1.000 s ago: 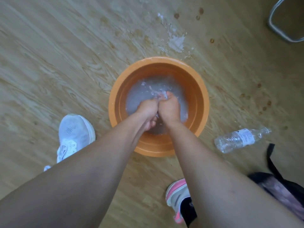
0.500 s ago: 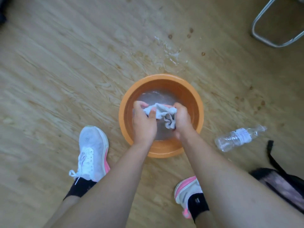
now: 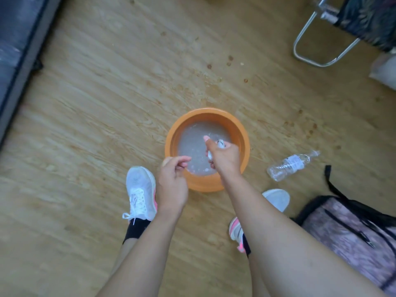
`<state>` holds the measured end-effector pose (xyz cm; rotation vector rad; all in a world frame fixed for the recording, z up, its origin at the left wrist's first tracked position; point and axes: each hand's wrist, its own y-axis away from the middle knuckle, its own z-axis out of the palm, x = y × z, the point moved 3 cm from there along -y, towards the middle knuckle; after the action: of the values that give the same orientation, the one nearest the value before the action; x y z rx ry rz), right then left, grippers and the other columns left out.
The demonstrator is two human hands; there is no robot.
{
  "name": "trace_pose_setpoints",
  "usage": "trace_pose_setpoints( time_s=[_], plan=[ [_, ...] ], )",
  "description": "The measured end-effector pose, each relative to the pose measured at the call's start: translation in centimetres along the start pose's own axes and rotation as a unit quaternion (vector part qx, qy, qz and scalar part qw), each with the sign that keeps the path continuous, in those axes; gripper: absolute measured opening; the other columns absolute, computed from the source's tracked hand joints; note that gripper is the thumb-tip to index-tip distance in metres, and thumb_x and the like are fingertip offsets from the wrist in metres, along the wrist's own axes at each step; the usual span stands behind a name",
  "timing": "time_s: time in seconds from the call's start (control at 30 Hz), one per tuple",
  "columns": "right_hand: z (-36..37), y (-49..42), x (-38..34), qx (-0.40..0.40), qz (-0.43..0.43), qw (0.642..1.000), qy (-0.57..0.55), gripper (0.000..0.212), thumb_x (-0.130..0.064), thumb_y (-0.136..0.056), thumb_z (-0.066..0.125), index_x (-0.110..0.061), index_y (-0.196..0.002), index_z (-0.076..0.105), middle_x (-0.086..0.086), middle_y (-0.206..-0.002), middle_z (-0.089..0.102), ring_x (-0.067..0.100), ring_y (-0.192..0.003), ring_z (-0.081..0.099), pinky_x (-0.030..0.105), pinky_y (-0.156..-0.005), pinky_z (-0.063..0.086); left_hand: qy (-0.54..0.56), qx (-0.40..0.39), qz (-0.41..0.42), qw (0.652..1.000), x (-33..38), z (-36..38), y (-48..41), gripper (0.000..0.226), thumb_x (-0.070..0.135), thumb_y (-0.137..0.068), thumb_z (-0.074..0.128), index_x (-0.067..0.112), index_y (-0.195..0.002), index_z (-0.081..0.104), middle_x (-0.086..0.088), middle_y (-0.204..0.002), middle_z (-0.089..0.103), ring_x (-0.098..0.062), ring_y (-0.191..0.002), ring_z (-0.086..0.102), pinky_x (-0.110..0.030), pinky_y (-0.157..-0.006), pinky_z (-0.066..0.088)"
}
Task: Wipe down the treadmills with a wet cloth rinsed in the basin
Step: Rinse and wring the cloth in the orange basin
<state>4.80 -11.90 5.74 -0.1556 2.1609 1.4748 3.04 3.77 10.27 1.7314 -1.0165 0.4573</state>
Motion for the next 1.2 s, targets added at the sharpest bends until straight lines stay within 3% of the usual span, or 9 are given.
trace_pose_setpoints(
  time_s=[0.33,0.5,0.6,0.67,0.73,0.87,1.0,1.1,1.2],
  plan=[
    [3.4,-2.1,0.2,-0.019,0.024,0.994,0.101,0.028,-0.027,-0.087,0.058,-0.016,-0.062,0.052,0.008,-0.055,0.049,0.021,-0.041,0.039,0.024,-0.043,0.028,-0.042,-0.035,-0.12,0.991,-3.1,0.4,-2.4,0.03,0.007,-0.101,0.046,0.026,-0.104,0.069,-0.001,-0.113,0.066,-0.012,-0.095,0.065,-0.014,-0.071,0.041],
    [2.8,-1.7,1.7,-0.047,0.081,0.995,0.023,0.03,-0.028,-0.101,0.06,-0.018,-0.074,0.051,0.001,-0.051,0.042,0.014,-0.035,0.031,0.019,-0.041,0.02,-0.013,-0.076,-0.078,0.994,-3.7,2.8,-2.4,0.025,0.013,-0.104,0.047,0.029,-0.114,0.064,-0.001,-0.121,0.064,-0.019,-0.113,0.063,-0.03,-0.092,0.047],
    [2.3,-0.3,2.1,-0.087,0.119,0.988,-0.04,0.046,-0.054,-0.099,0.063,-0.016,-0.073,0.058,0.001,-0.056,0.058,0.011,-0.038,0.051,0.018,-0.04,0.037,-0.008,-0.114,-0.018,0.993,-1.6,4.4,-1.9,0.035,0.029,-0.107,0.047,0.026,-0.141,0.056,0.007,-0.14,0.054,-0.006,-0.129,0.052,-0.024,-0.11,0.04],
    [2.7,0.7,2.2,-0.14,0.155,0.97,-0.123,0.075,-0.084,-0.084,0.057,-0.012,-0.094,0.072,0.009,-0.09,0.077,0.018,-0.078,0.077,0.033,-0.075,0.063,0.012,-0.144,-0.037,0.989,-0.8,5.5,-2.1,0.048,0.046,-0.102,0.047,0.027,-0.145,0.057,0.008,-0.145,0.055,-0.004,-0.134,0.05,-0.027,-0.116,0.037],
    [2.6,1.6,2.3,-0.151,0.177,0.95,-0.208,0.084,-0.089,-0.085,0.049,-0.011,-0.109,0.07,0.011,-0.109,0.074,0.025,-0.11,0.075,0.044,-0.107,0.055,0.1,-0.143,-0.139,0.975,-0.8,6.2,-2.4,0.052,0.059,-0.088,0.055,0.027,-0.127,0.07,0.003,-0.127,0.072,-0.012,-0.121,0.066,-0.038,-0.11,0.049],
    [0.6,2.6,2.5,-0.209,0.197,0.904,-0.316,0.091,-0.085,-0.091,0.041,-0.006,-0.129,0.061,0.013,-0.121,0.07,0.026,-0.122,0.069,0.041,-0.114,0.047,0.113,-0.07,-0.167,0.977,0.0,6.9,-3.0,0.011,0.02,-0.092,0.071,0.021,-0.103,0.074,-0.001,-0.095,0.077,-0.013,-0.081,0.071,-0.035,-0.083,0.058],
    [-2.0,1.2,3.0,-0.112,0.135,0.977,-0.125,0.082,-0.075,-0.098,0.043,-0.017,-0.155,0.046,0.005,-0.156,0.052,0.017,-0.146,0.049,0.043,-0.126,0.032,0.16,-0.002,-0.2,0.967,-0.1,6.5,-4.3,0.017,0.011,-0.098,0.063,0.024,-0.104,0.072,-0.005,-0.088,0.066,-0.015,-0.059,0.058,-0.029,-0.059,0.049],
    [-3.4,-0.5,3.6,-0.037,0.076,0.996,0.01,0.044,-0.066,-0.099,0.05,-0.027,-0.11,0.067,-0.003,-0.117,0.071,0.016,-0.117,0.065,0.048,-0.117,0.044,0.02,0.009,-0.2,0.98,0.0,6.4,-4.9,0.036,0.044,-0.088,0.077,0.019,-0.071,0.057,0.002,-0.066,0.056,-0.02,-0.059,0.049,-0.031,-0.06,0.04],
    [-3.8,-2.5,4.1,-0.019,0.046,0.995,0.084,0.028,-0.053,-0.102,0.053,-0.028,-0.094,0.062,-0.006,-0.097,0.067,0.022,-0.106,0.068,0.05,-0.108,0.05,-0.032,0.021,-0.227,0.973,0.9,6.5,-5.7,0.043,0.054,-0.096,0.062,0.012,-0.09,0.072,-0.006,-0.086,0.073,-0.033,-0.087,0.066,-0.036,-0.079,0.051]
  ],
)
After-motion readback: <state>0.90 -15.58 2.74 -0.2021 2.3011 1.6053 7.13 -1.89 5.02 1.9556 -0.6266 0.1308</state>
